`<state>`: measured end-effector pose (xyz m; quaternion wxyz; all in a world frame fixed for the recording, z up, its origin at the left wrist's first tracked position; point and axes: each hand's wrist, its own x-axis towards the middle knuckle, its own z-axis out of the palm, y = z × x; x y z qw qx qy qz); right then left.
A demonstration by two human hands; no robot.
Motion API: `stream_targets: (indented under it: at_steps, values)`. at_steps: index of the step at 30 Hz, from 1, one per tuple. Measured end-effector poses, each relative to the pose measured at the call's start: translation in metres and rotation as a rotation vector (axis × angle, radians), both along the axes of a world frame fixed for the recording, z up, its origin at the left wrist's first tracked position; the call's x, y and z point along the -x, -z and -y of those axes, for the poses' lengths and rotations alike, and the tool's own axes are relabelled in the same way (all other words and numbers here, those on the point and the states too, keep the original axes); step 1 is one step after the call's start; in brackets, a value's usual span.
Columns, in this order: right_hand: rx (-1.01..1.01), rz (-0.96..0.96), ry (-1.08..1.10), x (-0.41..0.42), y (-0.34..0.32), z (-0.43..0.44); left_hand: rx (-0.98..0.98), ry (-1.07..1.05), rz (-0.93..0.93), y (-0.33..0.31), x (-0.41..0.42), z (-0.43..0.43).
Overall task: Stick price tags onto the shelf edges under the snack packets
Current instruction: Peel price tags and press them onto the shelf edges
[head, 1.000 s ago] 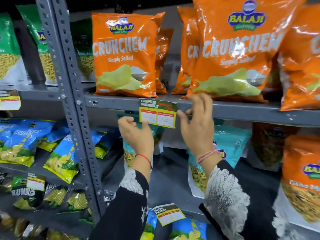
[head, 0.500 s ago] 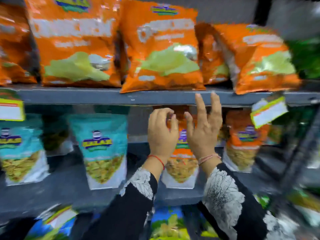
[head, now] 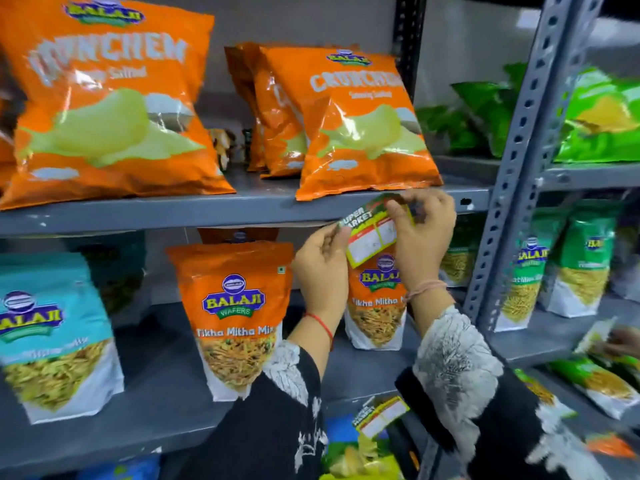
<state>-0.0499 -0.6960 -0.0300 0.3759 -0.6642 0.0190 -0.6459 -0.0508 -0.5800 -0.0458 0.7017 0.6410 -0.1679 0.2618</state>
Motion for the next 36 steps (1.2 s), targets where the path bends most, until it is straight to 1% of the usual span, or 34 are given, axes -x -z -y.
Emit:
stream_targets:
  at_steps: [1, 2, 5, 7, 8, 11, 13, 15, 18, 20, 23, 25, 27, 28, 29, 30, 32, 34, 36]
  values:
    - [-0.026, 0.024, -0.020, 0.002, -0.002, -0.001, -0.010, 0.017, 0.019, -0.002, 0.003, 0.003]
    - [-0.035, 0.052, -0.032, 0.003, -0.002, -0.003, -0.045, -0.013, 0.052, -0.004, 0.005, 0.004]
    - [-0.048, 0.133, -0.067, 0.009, 0.010, -0.008, -0.096, -0.178, 0.166, -0.008, 0.003, 0.004]
    - [-0.128, 0.170, -0.090, 0.010, 0.013, -0.008, -0.100, -0.223, 0.227, -0.011, 0.001, 0.002]
    - [-0.161, 0.167, -0.088, 0.008, 0.011, -0.008, -0.110, -0.230, 0.228, -0.013, 0.000, 0.002]
    - [-0.178, 0.132, -0.056, 0.001, 0.003, -0.006, -0.097, -0.241, 0.193, -0.019, -0.003, 0.003]
    - [-0.154, 0.092, -0.016, -0.004, 0.000, -0.005, -0.115, -0.279, 0.185, -0.022, -0.008, 0.005]
    - [-0.142, 0.054, 0.041, -0.007, -0.002, -0.005, -0.128, -0.331, 0.129, -0.026, -0.013, 0.003]
    - [-0.139, 0.036, 0.119, -0.011, -0.001, -0.008, -0.212, -0.419, 0.046, -0.030, -0.019, -0.003]
    - [-0.189, 0.025, 0.115, -0.014, 0.000, -0.013, -0.285, -0.444, 0.019, -0.034, -0.020, -0.007]
    - [-0.246, 0.024, 0.097, -0.013, -0.002, -0.017, -0.331, -0.432, -0.020, -0.041, -0.019, -0.009]
    - [-0.292, 0.041, 0.103, -0.007, -0.006, -0.021, -0.359, -0.414, -0.014, -0.044, -0.015, -0.011]
    - [-0.357, 0.054, 0.160, 0.002, -0.006, -0.032, -0.398, -0.389, 0.021, -0.040, -0.013, -0.018]
    - [-0.334, 0.072, 0.194, 0.007, -0.002, -0.041, -0.399, -0.380, 0.044, -0.034, -0.012, -0.025]
    - [-0.259, 0.100, 0.217, 0.011, 0.005, -0.052, -0.393, -0.378, 0.069, -0.025, -0.011, -0.034]
    - [-0.151, 0.116, 0.212, 0.014, 0.016, -0.067, -0.387, -0.388, 0.094, -0.011, -0.010, -0.048]
    - [0.077, 0.100, 0.126, 0.013, 0.047, -0.104, -0.379, -0.410, 0.120, 0.026, -0.007, -0.085]
    - [0.285, 0.030, 0.006, 0.008, 0.085, -0.144, -0.344, -0.414, 0.060, 0.074, -0.007, -0.132]
    - [0.476, -0.073, -0.127, 0.001, 0.124, -0.190, -0.293, -0.469, -0.082, 0.122, -0.007, -0.190]
